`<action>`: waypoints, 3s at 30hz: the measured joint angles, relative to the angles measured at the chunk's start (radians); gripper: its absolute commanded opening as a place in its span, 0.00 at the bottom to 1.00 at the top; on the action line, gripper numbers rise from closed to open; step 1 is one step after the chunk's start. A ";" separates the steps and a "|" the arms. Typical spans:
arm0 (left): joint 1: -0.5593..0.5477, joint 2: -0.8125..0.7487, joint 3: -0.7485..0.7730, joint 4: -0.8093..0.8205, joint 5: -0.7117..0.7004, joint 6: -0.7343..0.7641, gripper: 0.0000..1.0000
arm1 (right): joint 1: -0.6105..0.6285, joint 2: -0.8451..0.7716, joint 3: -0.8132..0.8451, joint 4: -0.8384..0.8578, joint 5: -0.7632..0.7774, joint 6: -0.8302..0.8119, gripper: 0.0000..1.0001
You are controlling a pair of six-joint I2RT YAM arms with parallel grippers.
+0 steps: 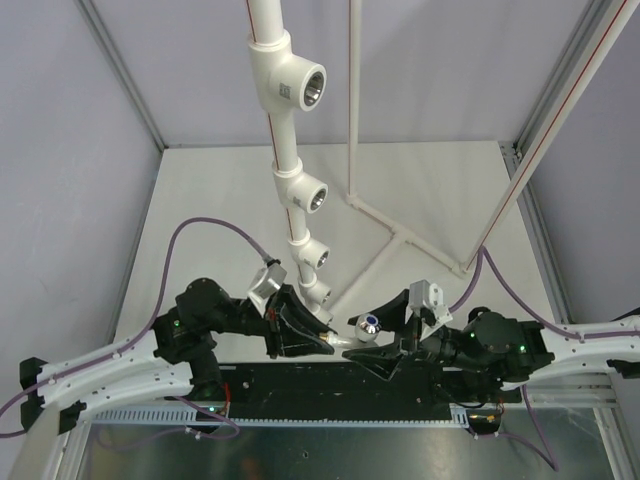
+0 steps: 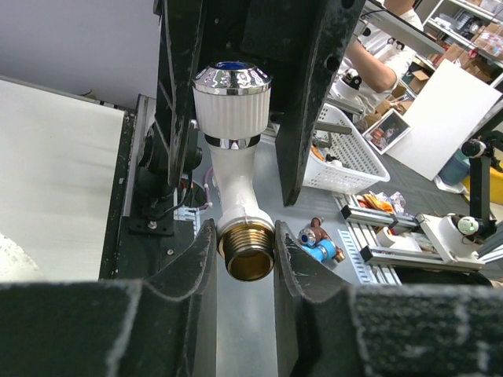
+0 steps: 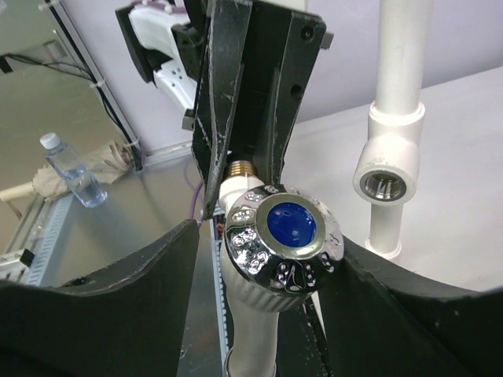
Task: Install the water faucets
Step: Adjust the water faucet.
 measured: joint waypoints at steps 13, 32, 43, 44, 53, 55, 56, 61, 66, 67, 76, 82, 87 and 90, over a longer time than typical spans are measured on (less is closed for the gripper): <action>0.000 0.020 0.023 0.009 0.034 0.001 0.00 | -0.036 0.051 0.003 -0.009 -0.071 0.012 0.36; 0.000 0.032 0.043 0.030 0.079 0.001 0.00 | -0.066 0.100 0.051 0.023 -0.164 0.035 0.02; 0.045 -0.027 0.000 0.017 0.016 -0.019 0.98 | -0.061 0.058 0.051 -0.108 -0.072 0.029 0.00; 0.066 -0.058 -0.018 0.000 -0.016 -0.019 0.99 | -0.056 0.041 0.051 -0.146 -0.068 0.026 0.00; 0.139 -0.335 -0.053 -0.227 -0.255 -0.006 1.00 | -0.045 -0.151 0.049 -0.340 0.053 -0.042 0.00; 0.143 -0.339 -0.053 -0.250 -0.293 -0.006 0.99 | -0.044 -0.149 0.047 -0.358 0.075 -0.078 0.00; 0.144 -0.336 -0.053 -0.263 -0.310 -0.006 1.00 | -0.041 -0.147 0.042 -0.363 0.091 -0.104 0.00; 0.158 -0.272 -0.028 -0.309 -0.383 0.014 1.00 | -0.015 -0.132 -0.008 -0.352 0.196 -0.286 0.00; 0.216 -0.196 0.039 -0.324 -0.416 0.048 1.00 | 0.021 -0.124 -0.053 -0.256 0.243 -0.502 0.00; 0.231 -0.191 0.049 -0.325 -0.422 0.056 1.00 | 0.032 -0.129 -0.061 -0.225 0.245 -0.548 0.00; 0.303 -0.116 0.158 -0.329 -0.370 0.143 1.00 | 0.085 -0.139 -0.077 -0.023 0.261 -0.806 0.00; 0.306 -0.063 0.187 -0.296 -0.251 0.185 1.00 | 0.085 -0.132 -0.083 0.027 0.268 -0.861 0.00; 0.306 -0.051 0.187 -0.256 -0.178 0.194 1.00 | 0.085 -0.132 -0.088 0.037 0.269 -0.872 0.00; 0.306 -0.042 0.187 -0.234 -0.165 0.195 1.00 | 0.085 -0.126 -0.088 0.047 0.270 -0.872 0.00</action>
